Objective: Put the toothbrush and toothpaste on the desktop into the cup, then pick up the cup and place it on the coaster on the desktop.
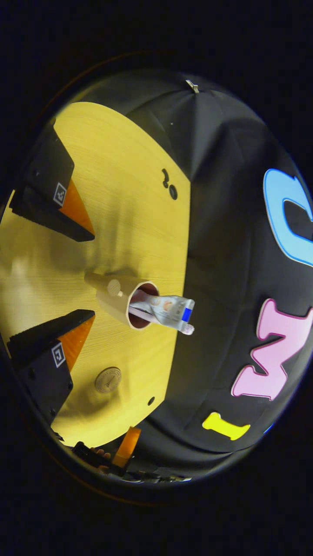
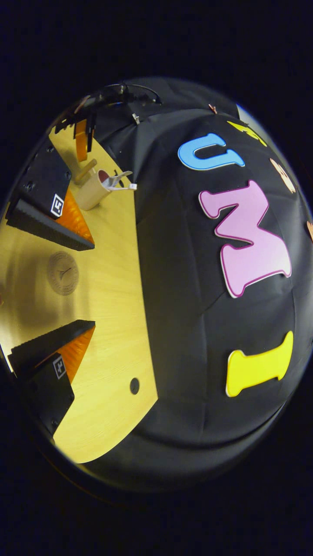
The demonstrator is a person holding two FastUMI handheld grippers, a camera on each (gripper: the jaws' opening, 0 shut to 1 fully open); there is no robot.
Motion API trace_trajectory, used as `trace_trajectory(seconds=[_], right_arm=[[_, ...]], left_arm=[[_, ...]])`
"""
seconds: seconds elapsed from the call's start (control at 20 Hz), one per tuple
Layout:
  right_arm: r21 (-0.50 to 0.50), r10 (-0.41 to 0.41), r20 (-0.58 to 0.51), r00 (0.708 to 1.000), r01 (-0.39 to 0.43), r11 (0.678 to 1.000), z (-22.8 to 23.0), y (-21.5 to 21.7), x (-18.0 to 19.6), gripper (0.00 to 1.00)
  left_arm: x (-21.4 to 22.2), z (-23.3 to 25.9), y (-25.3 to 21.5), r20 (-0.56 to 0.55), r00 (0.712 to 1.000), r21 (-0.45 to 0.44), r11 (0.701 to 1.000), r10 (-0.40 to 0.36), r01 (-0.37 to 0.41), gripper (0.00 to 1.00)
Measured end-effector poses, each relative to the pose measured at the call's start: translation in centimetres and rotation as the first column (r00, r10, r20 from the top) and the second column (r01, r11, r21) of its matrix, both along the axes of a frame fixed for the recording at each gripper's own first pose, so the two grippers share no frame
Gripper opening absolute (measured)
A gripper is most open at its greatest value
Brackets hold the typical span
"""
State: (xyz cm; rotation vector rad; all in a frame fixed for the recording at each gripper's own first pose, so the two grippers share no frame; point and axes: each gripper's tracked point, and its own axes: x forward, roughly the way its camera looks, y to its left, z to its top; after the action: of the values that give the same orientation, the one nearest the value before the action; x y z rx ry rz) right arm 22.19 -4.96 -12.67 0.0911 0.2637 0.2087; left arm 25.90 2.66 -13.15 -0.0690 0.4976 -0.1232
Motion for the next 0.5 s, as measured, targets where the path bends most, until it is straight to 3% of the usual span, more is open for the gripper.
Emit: trace_trajectory(seconds=[0.3,0.5], right_arm=[[0.018,-0.064,-0.114,0.991,0.067,0.998,-3.2,-4.4,-5.7,0.98],[0.035,-0.121,-0.175,0.977,0.129,0.991,-4.8,-7.2,-8.6,0.98]], left_arm=[[2.4,-1.1,-1.2,-0.161,0.981,0.1,0.987,-0.107,0.124,0.97],[3.9,-2.5,-0.8,-0.275,0.953,0.246,0.949,-0.126,0.197,0.97]])
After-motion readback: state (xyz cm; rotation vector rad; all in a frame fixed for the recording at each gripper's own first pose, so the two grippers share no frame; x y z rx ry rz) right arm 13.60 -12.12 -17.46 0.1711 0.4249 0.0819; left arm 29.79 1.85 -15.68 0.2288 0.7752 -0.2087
